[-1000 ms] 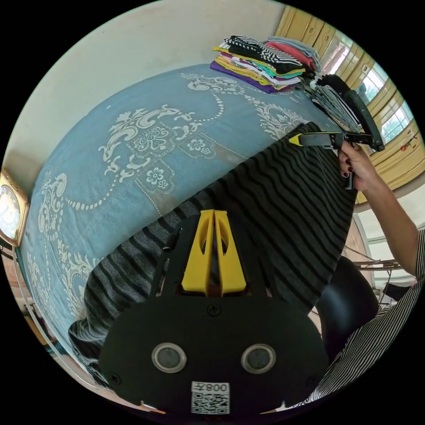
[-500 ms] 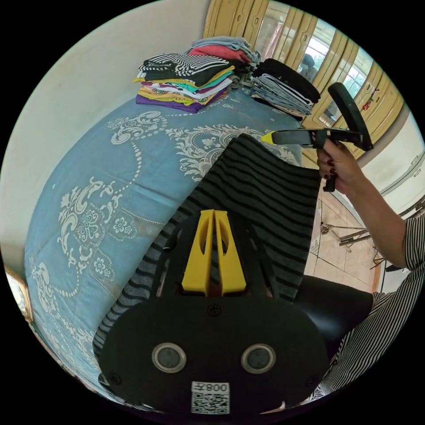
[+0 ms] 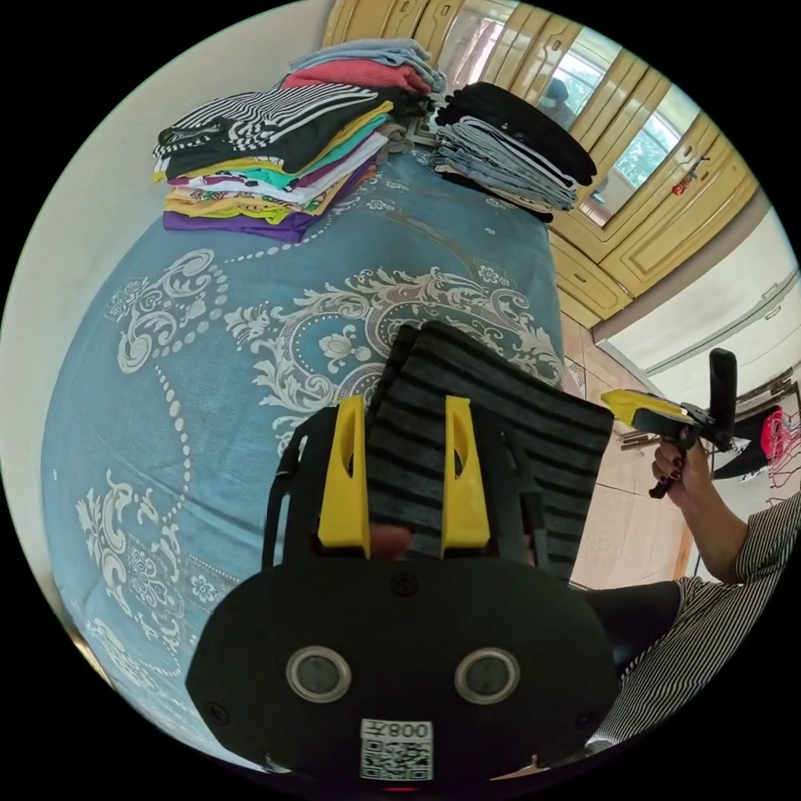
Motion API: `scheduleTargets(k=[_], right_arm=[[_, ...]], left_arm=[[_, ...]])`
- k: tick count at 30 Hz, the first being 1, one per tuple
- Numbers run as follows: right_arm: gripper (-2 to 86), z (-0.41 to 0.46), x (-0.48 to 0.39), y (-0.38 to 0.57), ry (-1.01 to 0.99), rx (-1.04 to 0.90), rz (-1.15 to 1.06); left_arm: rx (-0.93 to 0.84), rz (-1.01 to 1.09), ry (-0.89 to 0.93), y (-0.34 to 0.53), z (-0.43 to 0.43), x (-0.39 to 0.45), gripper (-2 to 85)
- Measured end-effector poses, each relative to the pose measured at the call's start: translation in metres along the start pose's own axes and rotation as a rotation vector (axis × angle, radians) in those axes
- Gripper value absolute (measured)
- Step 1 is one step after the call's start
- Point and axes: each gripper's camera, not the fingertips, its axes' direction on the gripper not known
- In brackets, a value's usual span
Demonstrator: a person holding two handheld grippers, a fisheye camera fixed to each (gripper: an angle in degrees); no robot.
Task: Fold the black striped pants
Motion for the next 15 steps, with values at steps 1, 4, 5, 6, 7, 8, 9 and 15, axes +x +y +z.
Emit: scheduleTargets(k=[1,4,5,6,7,8,9,15], right_arm=[[10.4,0.0,0.009,0.003,-0.015,-0.009,0.028],[11.2,0.005,0.044,0.013,-0.155,-0.023,0.152],[11.3,0.008,0.053,0.015,-0.194,-0.018,0.179],[11.3,0.01,0.059,0.016,-0.199,-0.015,0.201],[11.2,0.011,0.062,0.016,-0.21,-0.015,0.214],[11.0,0.012,0.068,0.017,-0.258,-0.003,0.237],[10.4,0.011,0.071,0.018,-0.278,0.002,0.248],[7.3,0.009,0.073,0.019,-0.254,-0.031,0.249]], left_arm=[[-0.009,-0.012,0.019,-0.011,0.006,-0.006,13.7],[-0.063,-0.034,0.067,-0.034,0.025,-0.02,13.7],[-0.096,-0.03,0.073,-0.042,0.035,-0.022,13.5],[-0.113,-0.02,0.074,-0.045,0.039,-0.022,13.3],[-0.139,-0.008,0.051,-0.049,0.046,-0.021,12.8],[-0.141,0.017,0.025,-0.052,0.047,-0.019,12.1],[-0.148,0.026,0.017,-0.053,0.047,-0.019,11.6],[-0.146,0.026,0.113,-0.049,0.044,-0.028,3.6]])
